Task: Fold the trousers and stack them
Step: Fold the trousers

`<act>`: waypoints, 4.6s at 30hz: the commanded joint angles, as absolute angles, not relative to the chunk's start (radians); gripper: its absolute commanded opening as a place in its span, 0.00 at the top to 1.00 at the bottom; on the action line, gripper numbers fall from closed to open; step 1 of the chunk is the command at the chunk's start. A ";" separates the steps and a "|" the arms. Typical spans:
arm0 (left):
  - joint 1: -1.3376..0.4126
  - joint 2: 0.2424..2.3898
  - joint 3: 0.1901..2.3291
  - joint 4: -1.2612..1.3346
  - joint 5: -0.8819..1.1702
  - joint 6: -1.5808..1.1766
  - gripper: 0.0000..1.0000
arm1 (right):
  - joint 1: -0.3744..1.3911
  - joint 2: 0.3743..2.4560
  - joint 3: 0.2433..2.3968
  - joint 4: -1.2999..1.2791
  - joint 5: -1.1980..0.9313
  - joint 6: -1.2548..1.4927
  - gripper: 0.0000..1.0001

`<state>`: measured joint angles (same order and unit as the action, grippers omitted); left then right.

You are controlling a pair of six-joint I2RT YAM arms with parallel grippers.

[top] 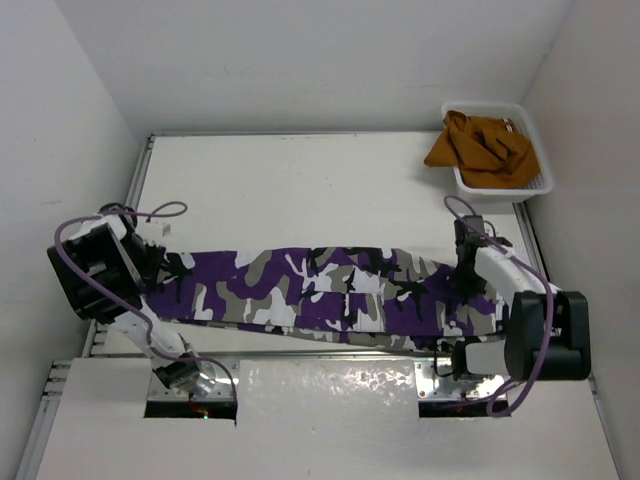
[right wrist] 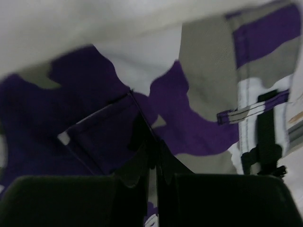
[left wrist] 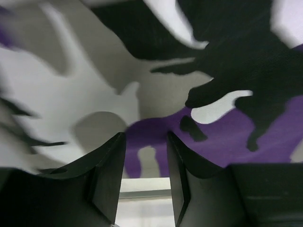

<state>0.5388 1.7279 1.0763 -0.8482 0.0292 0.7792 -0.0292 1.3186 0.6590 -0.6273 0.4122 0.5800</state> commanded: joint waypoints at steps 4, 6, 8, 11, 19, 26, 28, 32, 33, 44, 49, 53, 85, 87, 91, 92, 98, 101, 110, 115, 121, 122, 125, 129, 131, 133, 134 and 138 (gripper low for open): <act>0.511 1.776 1.025 -0.640 -0.048 0.701 0.63 | -0.028 1.529 0.666 -0.507 0.322 0.638 0.95; 0.473 1.813 1.041 -0.612 -0.016 0.677 0.62 | -0.032 1.604 0.738 -0.463 0.343 0.620 0.96; 0.436 1.835 1.086 -0.574 0.030 0.648 0.62 | -0.047 1.711 0.848 -0.417 0.377 0.591 0.97; 0.397 1.888 1.187 -0.561 0.098 0.603 0.62 | -0.077 1.830 1.006 -0.387 0.409 0.560 0.97; 0.356 1.947 1.403 -0.601 0.205 0.503 0.61 | -0.130 1.852 1.192 -0.289 0.384 0.479 0.97; 0.374 1.901 1.540 -0.725 0.287 0.457 0.58 | -0.259 1.688 1.210 -0.311 0.189 0.466 0.74; 0.426 1.875 1.593 -0.765 0.255 0.425 0.58 | -0.313 1.593 1.152 -0.354 0.157 0.491 0.46; 0.549 1.836 1.625 -0.874 0.164 0.385 0.55 | -0.434 1.458 0.970 -0.396 0.025 0.645 0.11; 0.583 1.826 1.591 -0.883 0.141 0.394 0.53 | -0.452 1.413 0.878 -0.371 0.006 0.659 0.04; 0.796 1.778 1.278 -0.746 0.023 0.391 0.39 | -0.485 1.551 0.776 -0.266 0.020 0.663 0.02; 0.825 1.799 1.191 -0.735 0.037 0.413 0.29 | -0.485 1.560 0.764 -0.252 0.015 0.644 0.03; 0.828 1.857 1.140 -0.686 0.009 0.417 0.28 | -0.486 1.548 0.778 -0.264 0.017 0.608 0.04; 0.460 1.658 1.747 -1.042 0.682 0.500 1.00 | -0.177 1.465 0.908 -0.291 0.051 0.380 0.09; 0.384 1.643 1.746 -1.029 0.741 0.442 1.00 | -0.158 1.453 0.887 -0.279 0.048 0.380 0.09; 0.240 1.628 1.721 -0.973 0.800 0.362 1.00 | -0.135 1.447 0.850 -0.245 0.018 0.399 0.09; 0.204 1.628 1.721 -0.962 0.845 0.361 1.00 | -0.132 1.447 0.845 -0.241 0.009 0.411 0.09; -0.107 1.660 1.677 -0.884 0.795 0.344 1.00 | -0.115 1.430 0.807 -0.204 0.005 0.436 0.09; -0.214 1.690 1.613 -0.855 0.762 0.339 1.00 | -0.100 1.413 0.801 -0.201 0.006 0.437 0.09; -0.380 1.739 1.508 -0.692 0.637 0.218 1.00 | -0.061 1.364 0.785 -0.219 0.029 0.430 0.09; -0.432 1.782 1.496 -0.609 0.600 0.161 1.00 | -0.049 1.355 0.779 -0.221 0.031 0.429 0.09; -0.508 1.870 1.526 -0.569 0.668 0.164 0.25 | -0.037 1.373 0.802 -0.230 0.017 0.420 0.08; -0.537 1.885 1.587 -0.598 0.684 0.217 0.00 | -0.035 1.373 0.811 -0.235 0.014 0.417 0.08; -0.584 1.921 1.734 -0.751 0.719 0.366 0.00 | -0.035 1.370 0.839 -0.256 0.011 0.400 0.07; -0.548 1.827 1.787 -0.827 0.683 0.449 0.00 | -0.028 1.367 0.879 -0.270 0.002 0.393 0.08; -0.457 1.771 1.746 -0.816 0.675 0.416 0.01 | -0.009 1.373 0.902 -0.265 -0.026 0.387 0.10; -0.328 1.746 1.670 -0.811 0.686 0.381 0.11 | 0.067 1.397 0.926 -0.261 -0.040 0.376 0.18; -0.293 1.740 1.639 -0.816 0.664 0.358 0.23 | 0.099 1.410 0.952 -0.249 -0.043 0.370 0.20; -0.143 1.691 1.421 -0.761 0.488 0.269 0.66 | 0.253 1.505 1.023 -0.223 -0.083 0.399 0.37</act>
<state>-0.2062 1.6985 1.5394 -0.7460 0.5915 0.3325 0.1787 1.4551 0.9615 -0.2680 -0.0296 0.3912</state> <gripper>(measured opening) 0.356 0.658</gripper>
